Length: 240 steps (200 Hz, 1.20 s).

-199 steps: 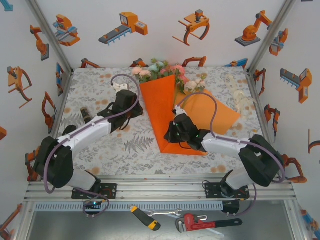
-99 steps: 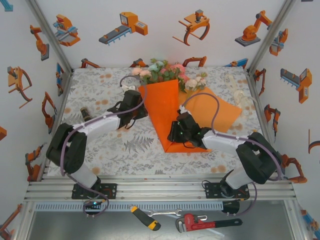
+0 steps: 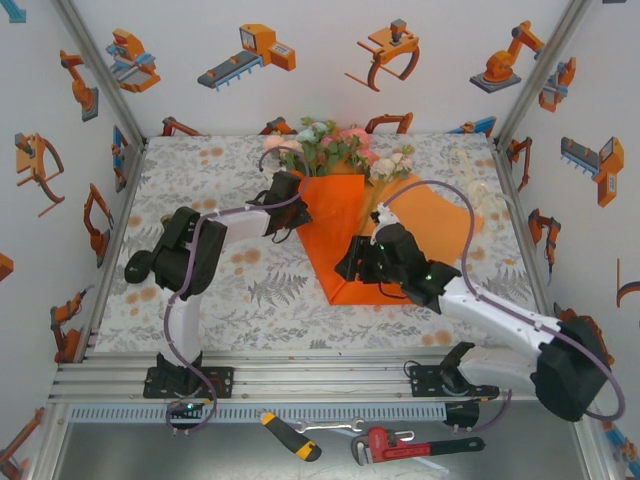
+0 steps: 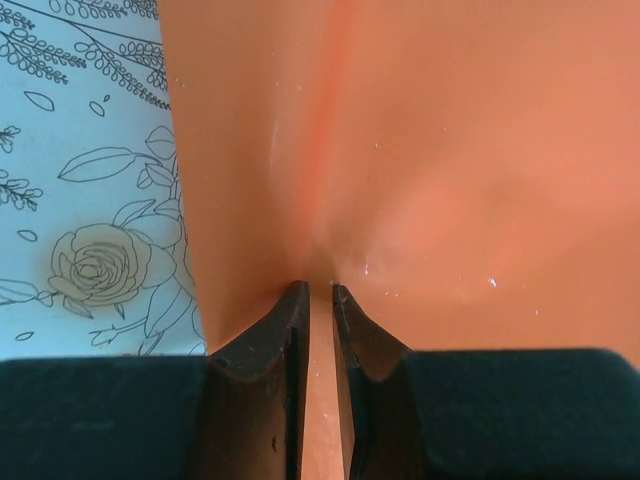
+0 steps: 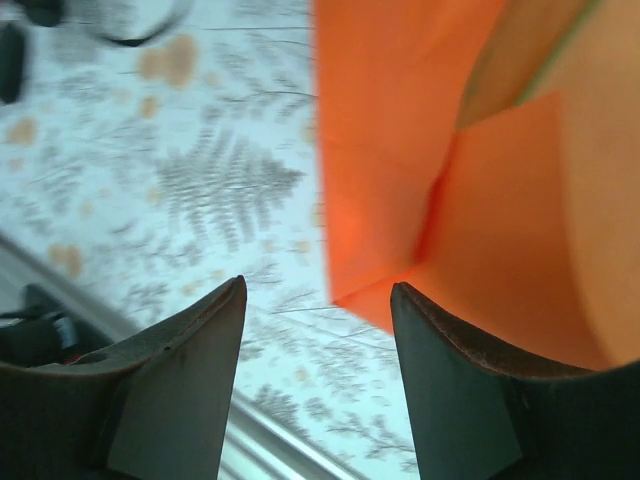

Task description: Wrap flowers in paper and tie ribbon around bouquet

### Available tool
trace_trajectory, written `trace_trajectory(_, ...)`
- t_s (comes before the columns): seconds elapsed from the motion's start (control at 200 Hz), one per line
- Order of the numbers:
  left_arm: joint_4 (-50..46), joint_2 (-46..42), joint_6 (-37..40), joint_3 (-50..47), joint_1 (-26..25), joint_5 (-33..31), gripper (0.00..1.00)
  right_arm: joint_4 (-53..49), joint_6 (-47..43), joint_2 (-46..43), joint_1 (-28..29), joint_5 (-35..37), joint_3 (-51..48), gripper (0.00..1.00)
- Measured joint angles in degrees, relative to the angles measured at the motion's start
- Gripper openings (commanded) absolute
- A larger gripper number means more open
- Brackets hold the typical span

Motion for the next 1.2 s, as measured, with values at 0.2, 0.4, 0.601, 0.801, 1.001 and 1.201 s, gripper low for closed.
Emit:
trace_trajectory(0.2, -0.07, 0.0, -1.62, 0.31, 0.46, -0.04, 0.21, 9.11, 3.82, 8.26, 4.98, -3.48, 0.24, 0.53)
trace_trajectory(0.4, -0.28, 0.0, -2.62, 0.33, 2.16, -0.07, 0.21, 12.13, 3.5, 25.35, 4.11, -3.43, 3.69, 0.42)
trace_trajectory(0.601, -0.66, 1.05, -2.91, 1.9, 5.07, -0.15, 0.21, 14.95, 4.07, 29.4, 2.64, -4.09, 2.8, 0.4)
trace_trajectory(0.801, -0.15, 10.08, -2.03, 13.84, 10.27, 3.21, 0.2, 17.73, 5.31, 26.62, 2.64, -4.35, -1.29, 0.45)
trace_trajectory(1.001, -2.84, 15.96, -0.85, 24.35, 15.43, 6.49, 0.19, 17.42, 5.51, 24.13, 2.64, -4.9, -2.27, 0.48)
trace_trajectory(1.201, -0.7, 2.32, -0.44, 10.73, 16.72, 7.76, 0.23, 15.04, 5.49, 21.49, 1.97, -4.68, -2.03, 0.5)
